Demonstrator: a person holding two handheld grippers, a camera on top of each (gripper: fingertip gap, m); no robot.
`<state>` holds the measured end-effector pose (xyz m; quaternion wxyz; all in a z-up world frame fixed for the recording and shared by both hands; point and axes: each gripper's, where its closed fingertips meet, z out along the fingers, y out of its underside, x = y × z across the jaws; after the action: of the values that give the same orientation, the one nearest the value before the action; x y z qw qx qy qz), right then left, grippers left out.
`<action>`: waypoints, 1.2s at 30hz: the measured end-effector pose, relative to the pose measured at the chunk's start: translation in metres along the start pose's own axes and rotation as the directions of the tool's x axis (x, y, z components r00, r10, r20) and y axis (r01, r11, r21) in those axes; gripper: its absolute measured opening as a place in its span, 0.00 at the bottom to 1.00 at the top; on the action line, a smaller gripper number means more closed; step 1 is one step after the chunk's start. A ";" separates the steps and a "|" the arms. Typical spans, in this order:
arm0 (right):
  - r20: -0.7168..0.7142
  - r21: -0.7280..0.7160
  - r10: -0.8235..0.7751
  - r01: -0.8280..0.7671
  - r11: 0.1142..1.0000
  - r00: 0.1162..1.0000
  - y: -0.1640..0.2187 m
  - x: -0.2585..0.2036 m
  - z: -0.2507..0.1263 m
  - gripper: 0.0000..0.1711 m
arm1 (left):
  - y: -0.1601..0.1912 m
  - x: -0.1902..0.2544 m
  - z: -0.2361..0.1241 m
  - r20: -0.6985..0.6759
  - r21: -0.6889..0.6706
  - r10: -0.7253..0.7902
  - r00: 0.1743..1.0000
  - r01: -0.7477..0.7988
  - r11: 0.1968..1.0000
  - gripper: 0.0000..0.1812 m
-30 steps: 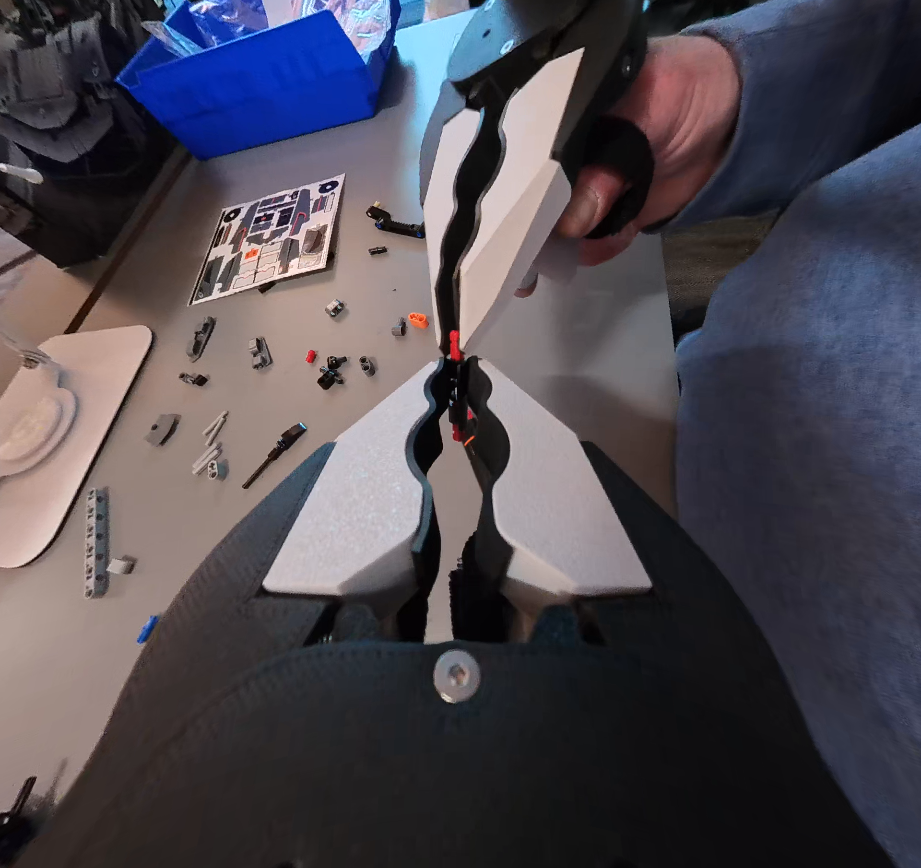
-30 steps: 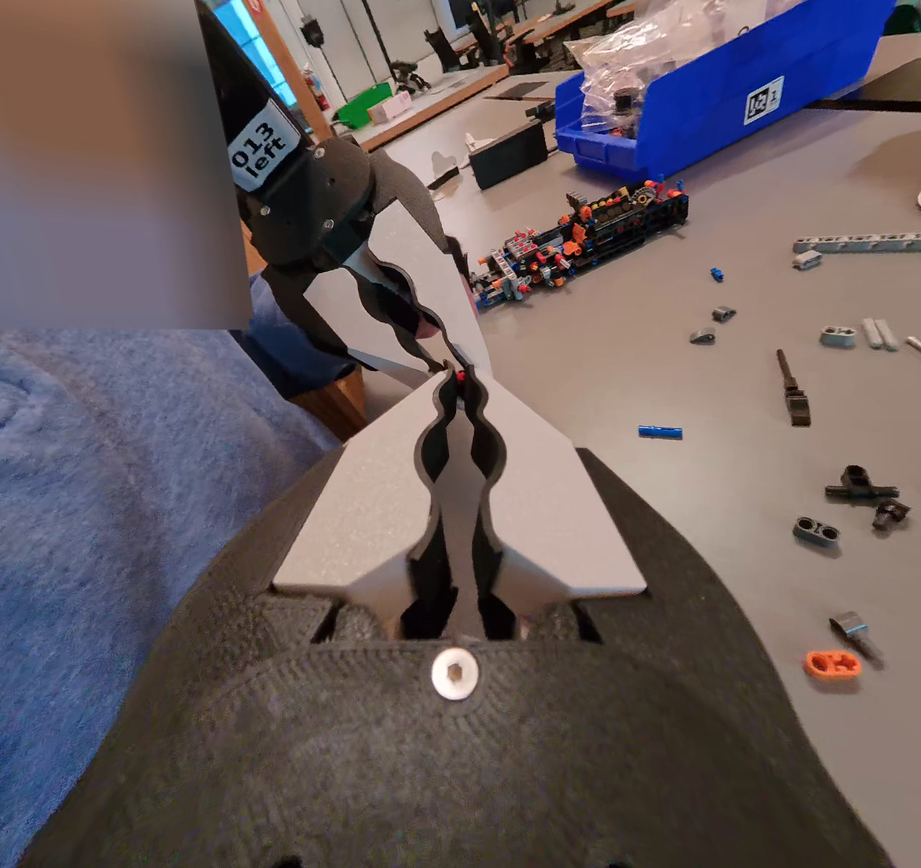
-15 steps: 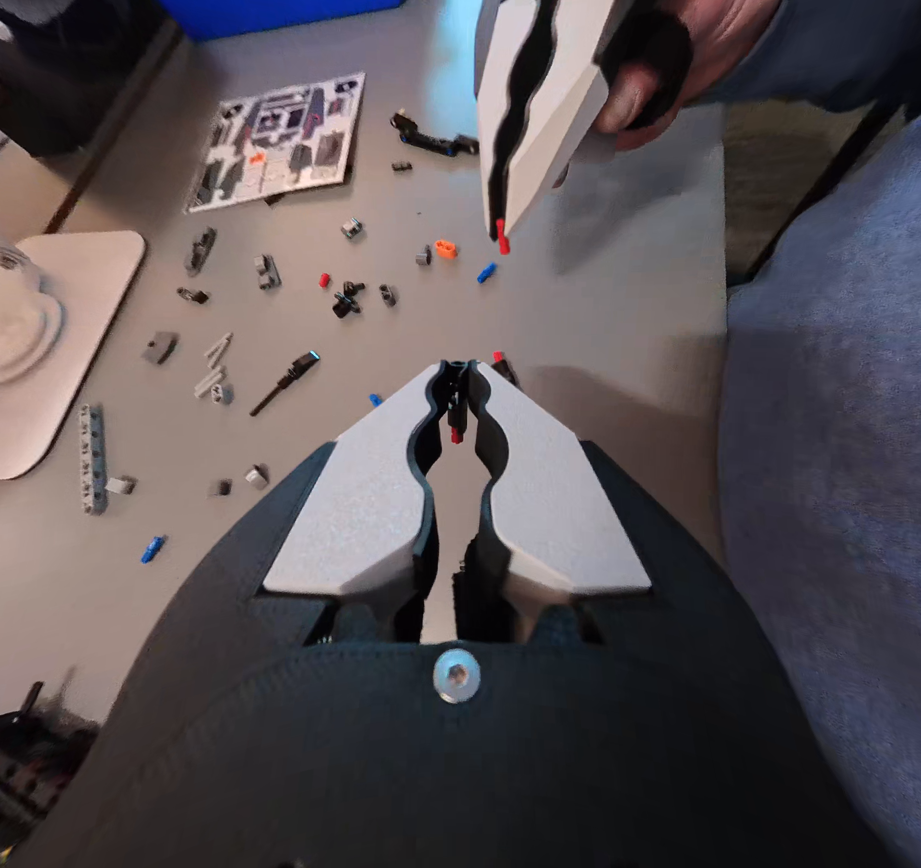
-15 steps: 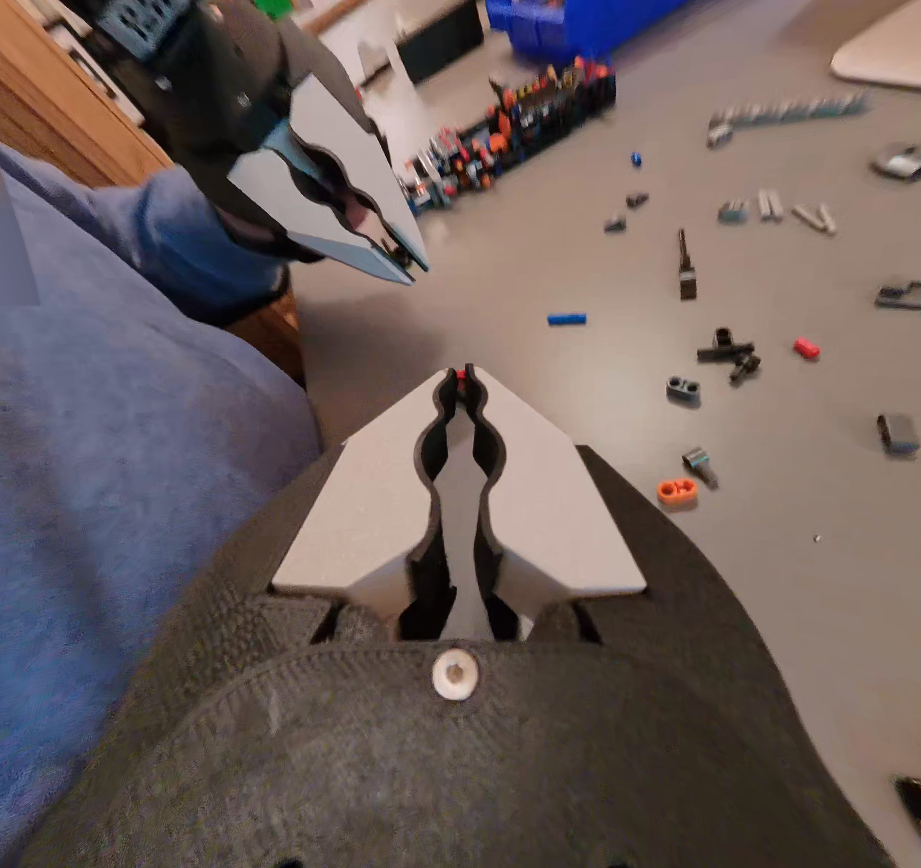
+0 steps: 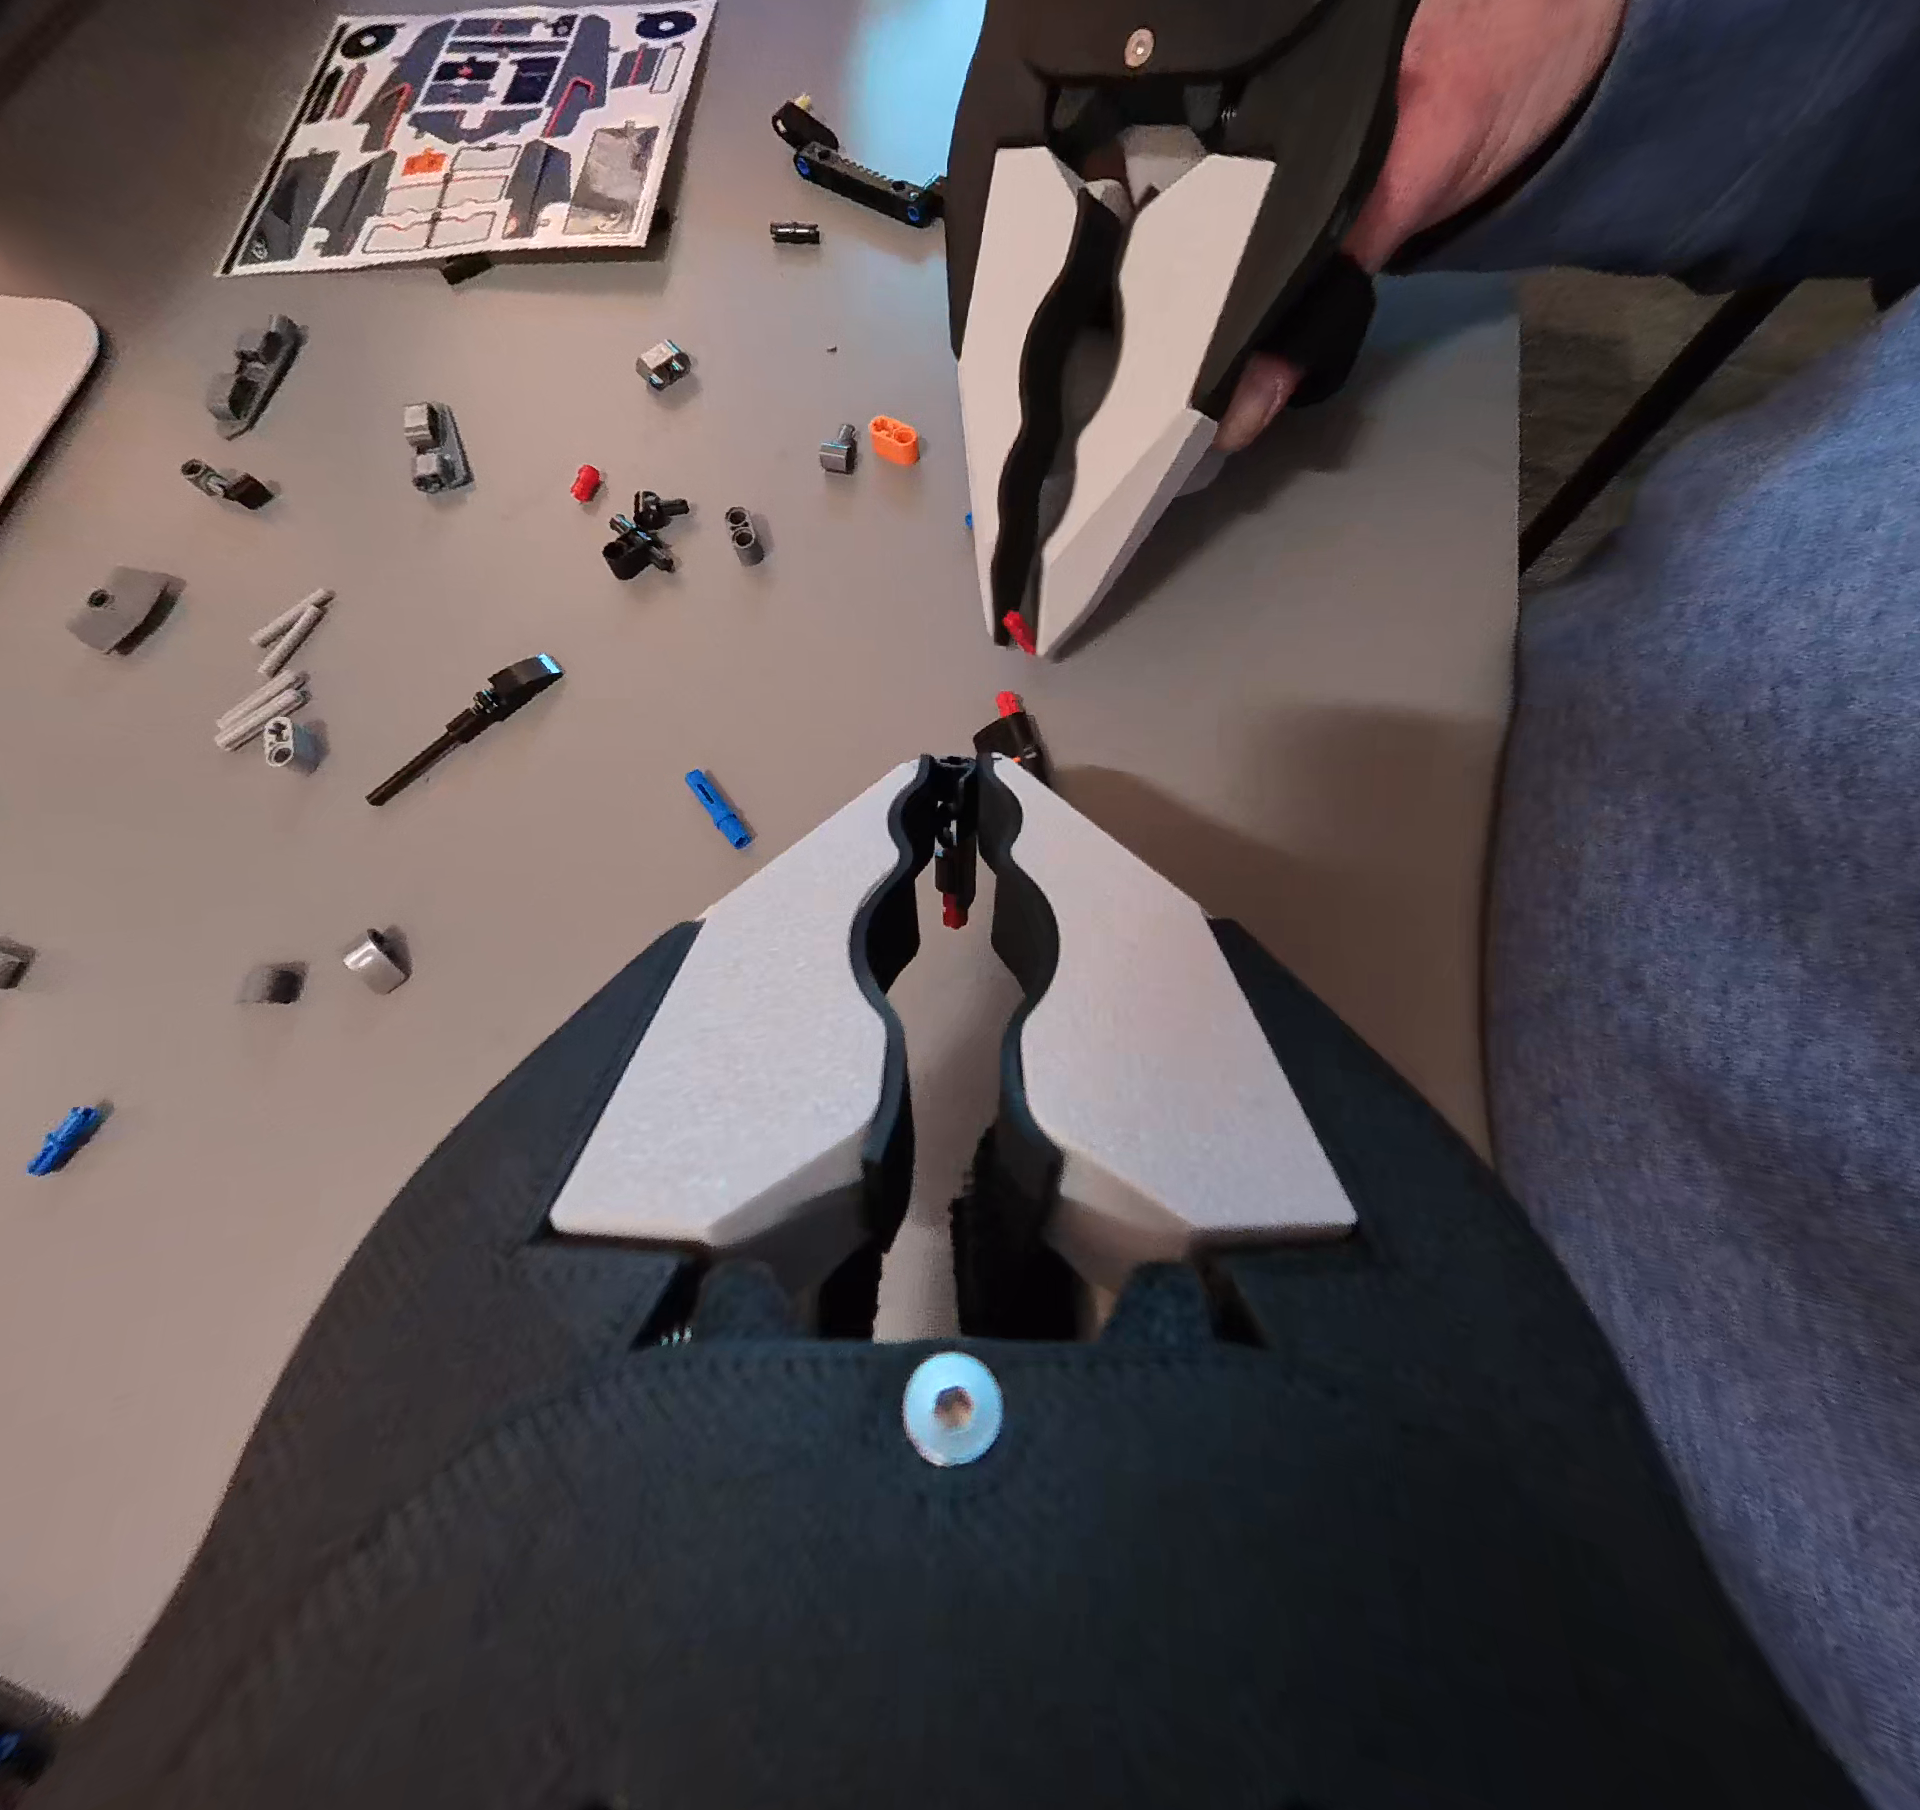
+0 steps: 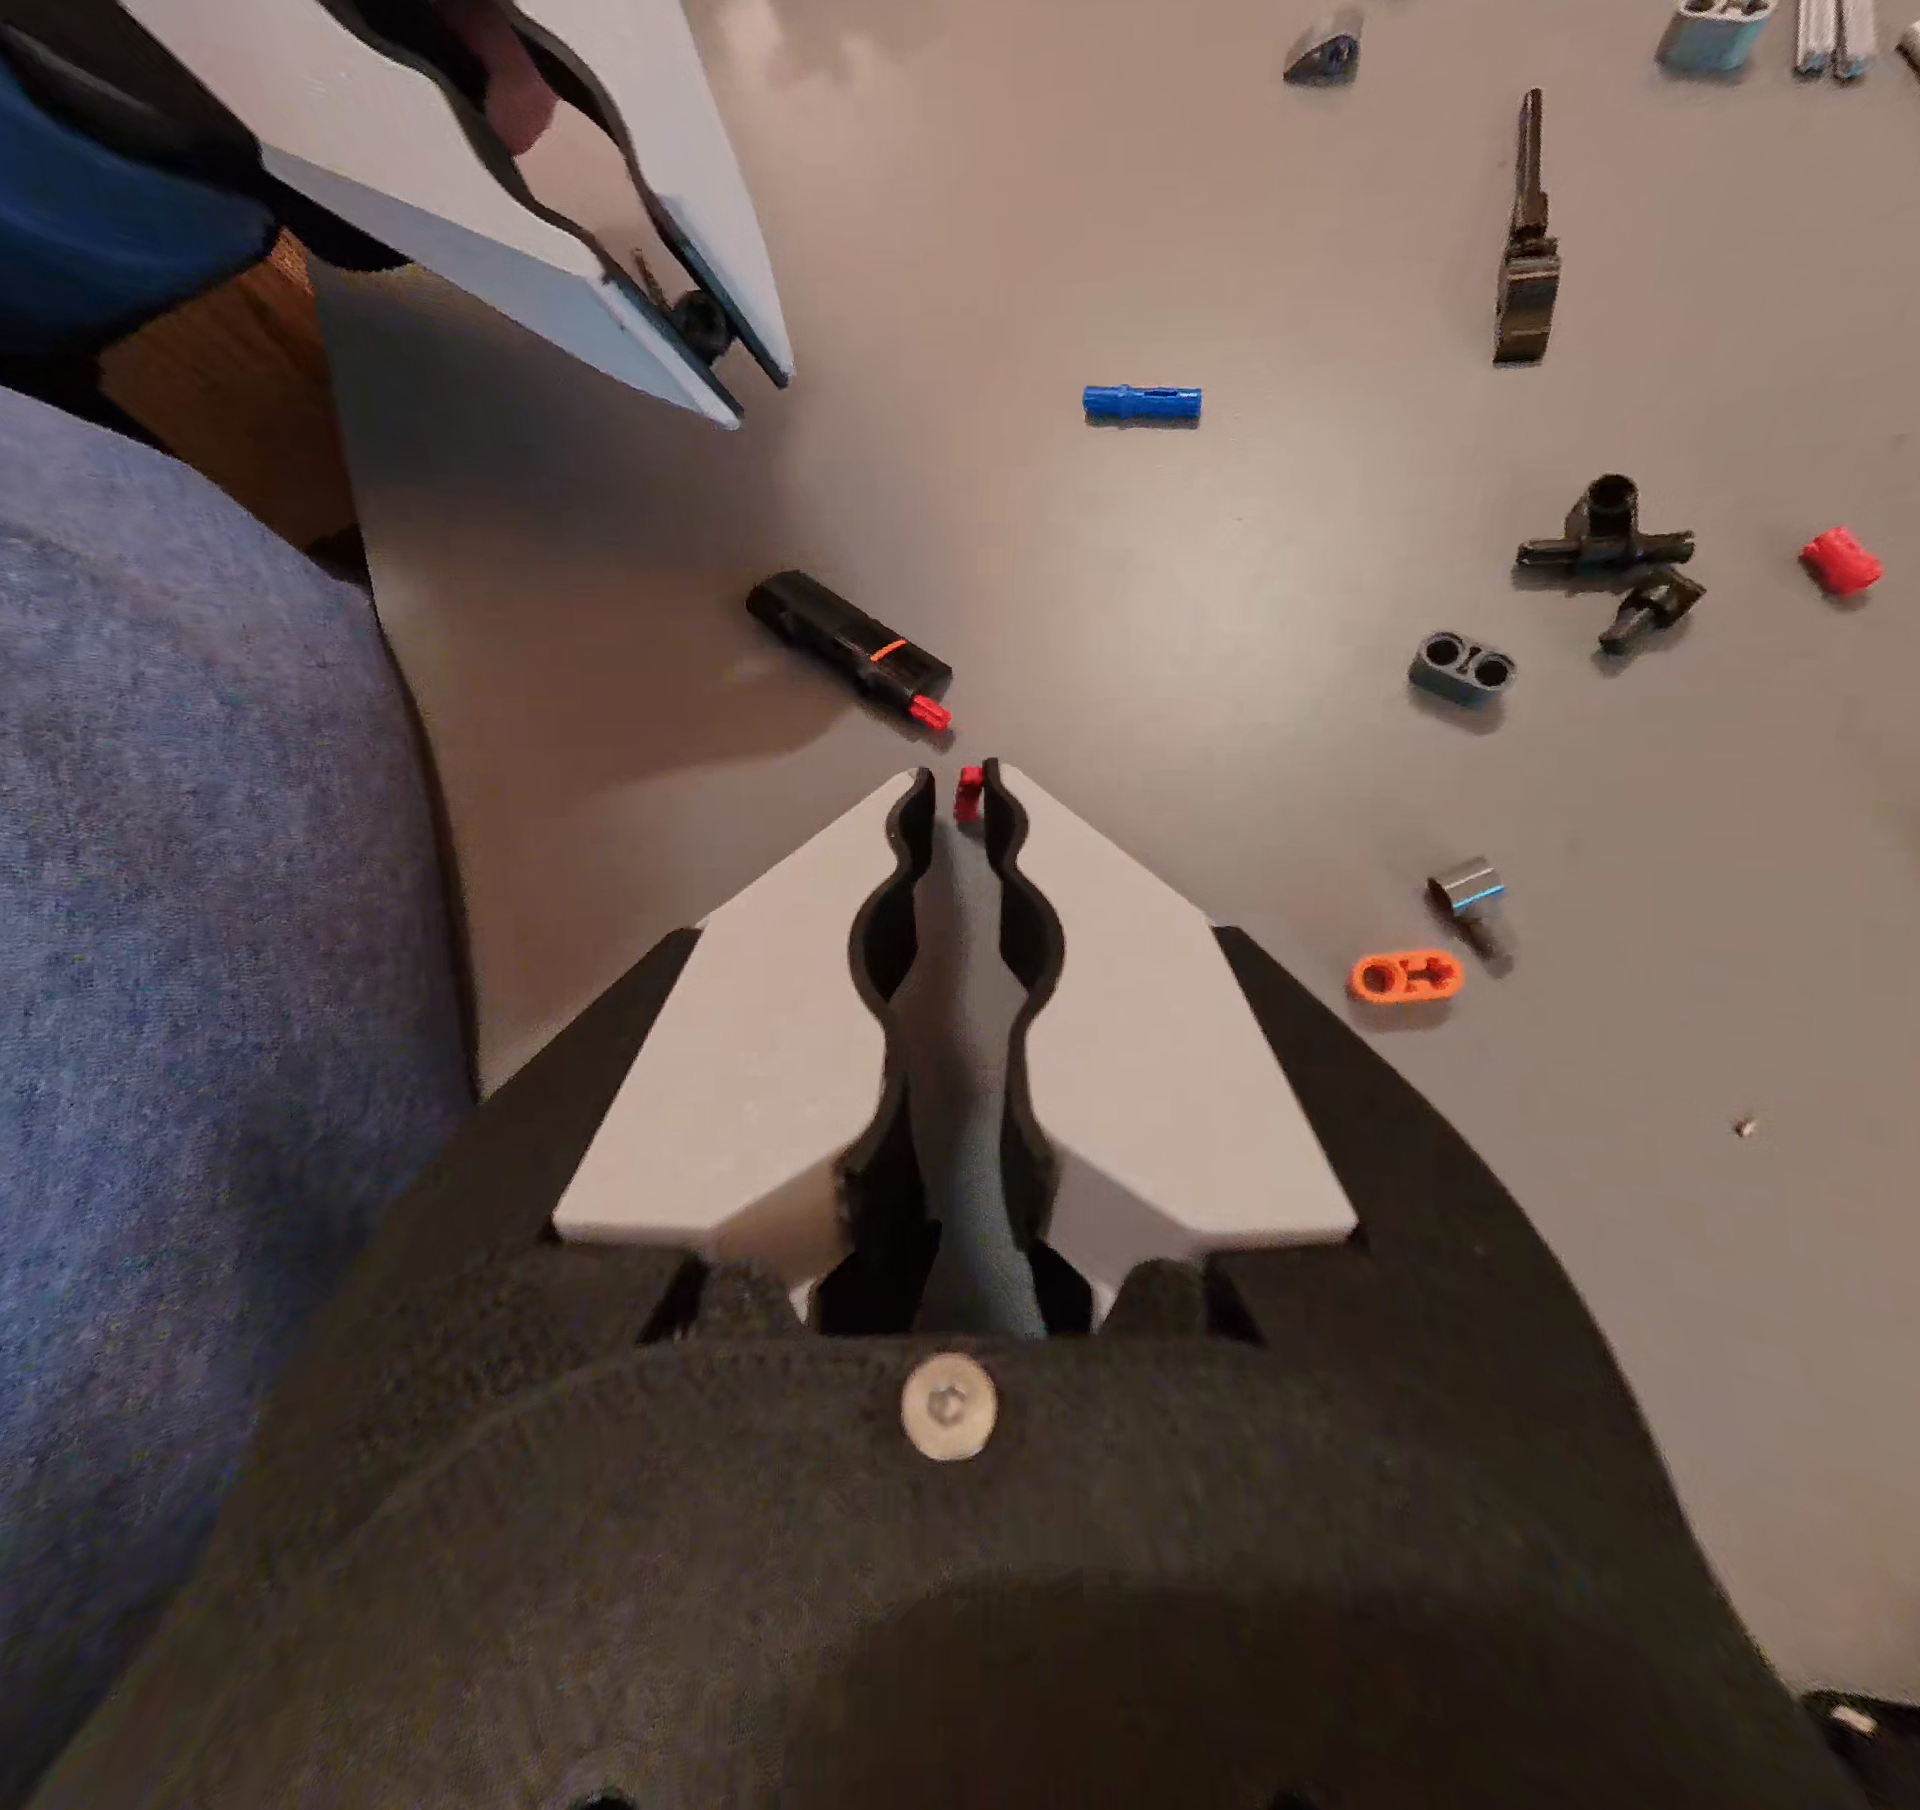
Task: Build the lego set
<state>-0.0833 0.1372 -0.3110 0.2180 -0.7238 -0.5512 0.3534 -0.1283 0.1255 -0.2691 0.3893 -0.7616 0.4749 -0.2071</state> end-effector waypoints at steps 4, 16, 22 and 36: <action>-0.030 -0.008 -0.043 0.043 0.999 0.999 -0.003 0.001 0.000 0.09 | 0.000 -0.001 0.001 -0.011 0.011 -0.019 1.000 0.019 1.000 0.03; -0.055 0.218 -0.180 0.188 0.958 0.982 -0.062 -0.028 -0.035 0.06 | -0.020 0.005 0.002 0.017 0.060 0.059 0.998 -0.060 0.996 0.03; -0.110 0.183 -0.342 0.357 0.916 0.933 -0.065 -0.042 -0.034 0.09 | -0.042 0.008 -0.002 -0.100 0.179 -0.081 0.992 0.098 0.979 0.03; -0.530 0.059 -0.598 0.730 0.681 0.601 -0.096 -0.044 -0.051 0.23 | -0.090 0.005 -0.024 -0.667 0.199 -0.455 0.590 0.730 0.654 0.02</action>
<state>-0.1132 0.1278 -0.1985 0.5571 -0.4890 -0.6584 0.1304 -0.0915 0.1340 -0.1835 0.3017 -0.6668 0.2126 -0.6474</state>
